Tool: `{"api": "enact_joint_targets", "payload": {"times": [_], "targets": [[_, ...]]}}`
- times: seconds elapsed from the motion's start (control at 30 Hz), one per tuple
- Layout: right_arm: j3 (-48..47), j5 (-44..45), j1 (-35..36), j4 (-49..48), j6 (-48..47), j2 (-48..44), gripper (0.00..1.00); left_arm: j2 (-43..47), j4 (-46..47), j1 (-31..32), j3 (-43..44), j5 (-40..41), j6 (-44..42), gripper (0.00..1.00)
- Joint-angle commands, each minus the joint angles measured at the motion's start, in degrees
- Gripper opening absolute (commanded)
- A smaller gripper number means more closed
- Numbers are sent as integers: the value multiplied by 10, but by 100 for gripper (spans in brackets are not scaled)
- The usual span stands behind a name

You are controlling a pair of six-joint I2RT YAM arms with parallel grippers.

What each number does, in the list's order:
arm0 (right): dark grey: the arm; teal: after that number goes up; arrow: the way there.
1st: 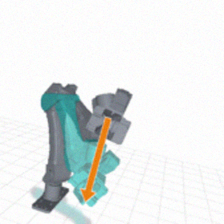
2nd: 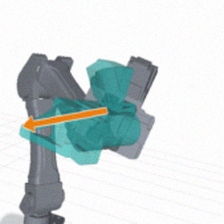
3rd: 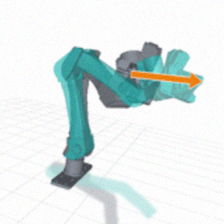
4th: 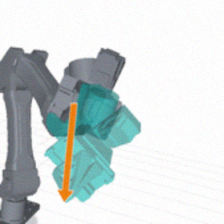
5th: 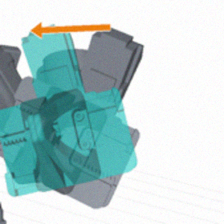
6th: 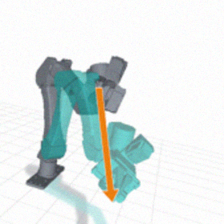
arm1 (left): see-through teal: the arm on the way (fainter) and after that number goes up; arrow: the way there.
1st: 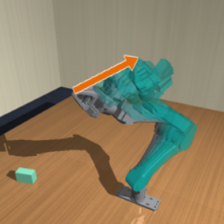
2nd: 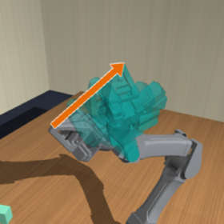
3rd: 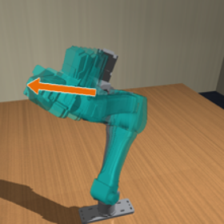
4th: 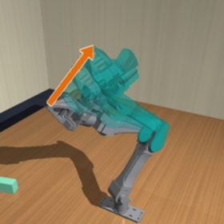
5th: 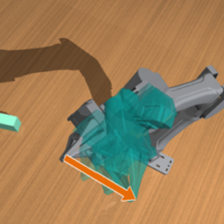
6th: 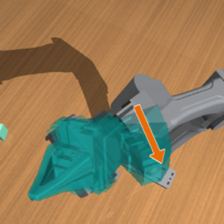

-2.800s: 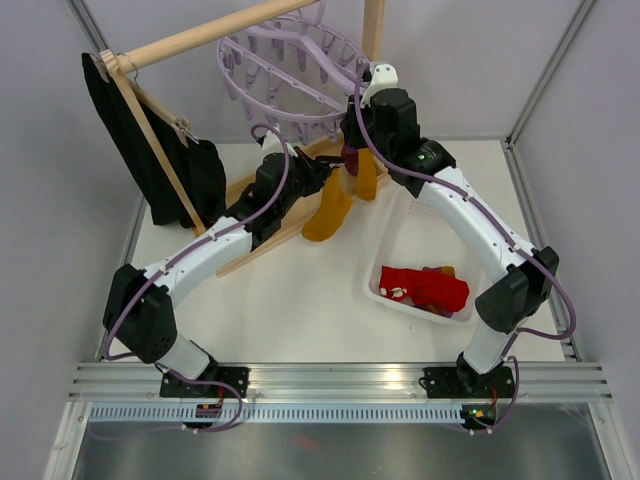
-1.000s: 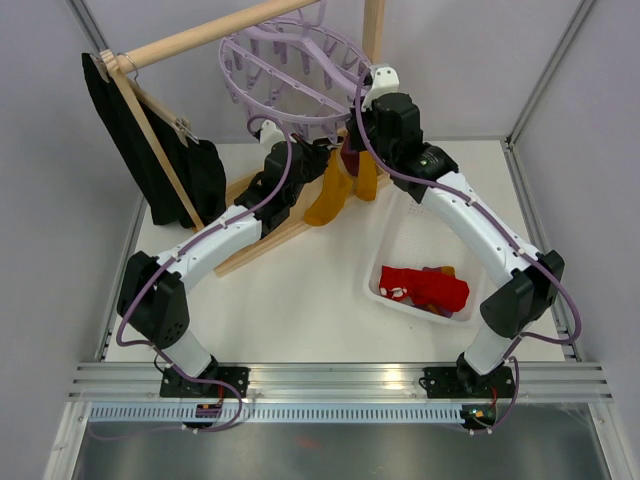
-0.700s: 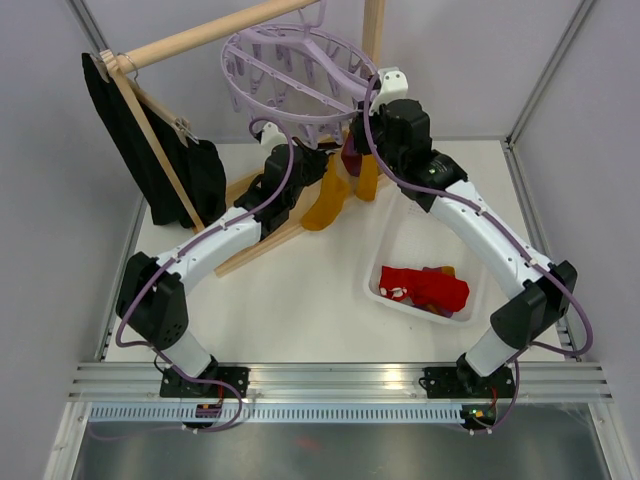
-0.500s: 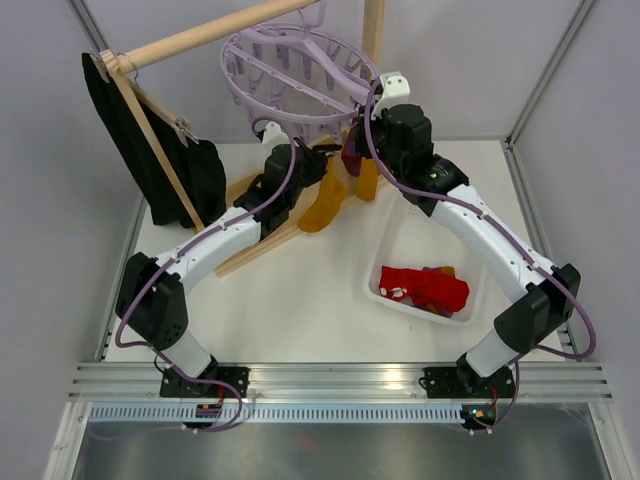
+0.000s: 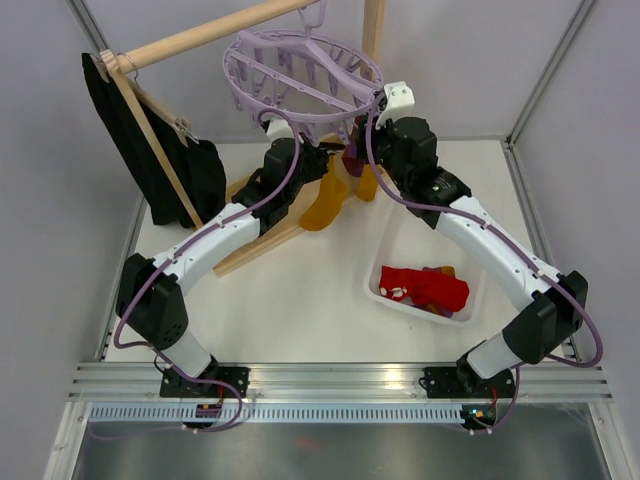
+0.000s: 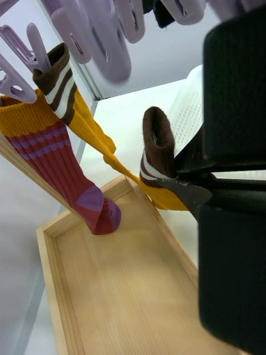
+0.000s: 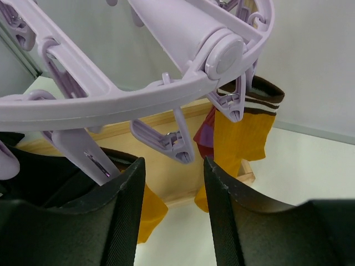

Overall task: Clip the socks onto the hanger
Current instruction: Open the clamp at the hanger.

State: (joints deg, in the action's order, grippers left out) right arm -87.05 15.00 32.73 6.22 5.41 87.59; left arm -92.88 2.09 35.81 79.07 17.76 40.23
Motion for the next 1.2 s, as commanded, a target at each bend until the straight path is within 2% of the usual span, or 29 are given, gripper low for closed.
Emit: {"api": "enact_joint_targets", "payload": {"times": [0.0, 0.27, 0.47, 1.17], "targets": [[17, 3, -2, -57, -25, -22, 54, 3, 2, 1, 27, -10, -35, 2], [50, 2, -1, -129, -42, -30, 59, 1, 2, 1, 29, -14, -44, 2], [45, -1, -2, -145, -46, -20, 64, -2, 0, 1, 35, -17, -49, 2], [21, -4, -1, -170, -44, 8, 70, -5, 1, 1, 42, -26, -51, 2]]}}
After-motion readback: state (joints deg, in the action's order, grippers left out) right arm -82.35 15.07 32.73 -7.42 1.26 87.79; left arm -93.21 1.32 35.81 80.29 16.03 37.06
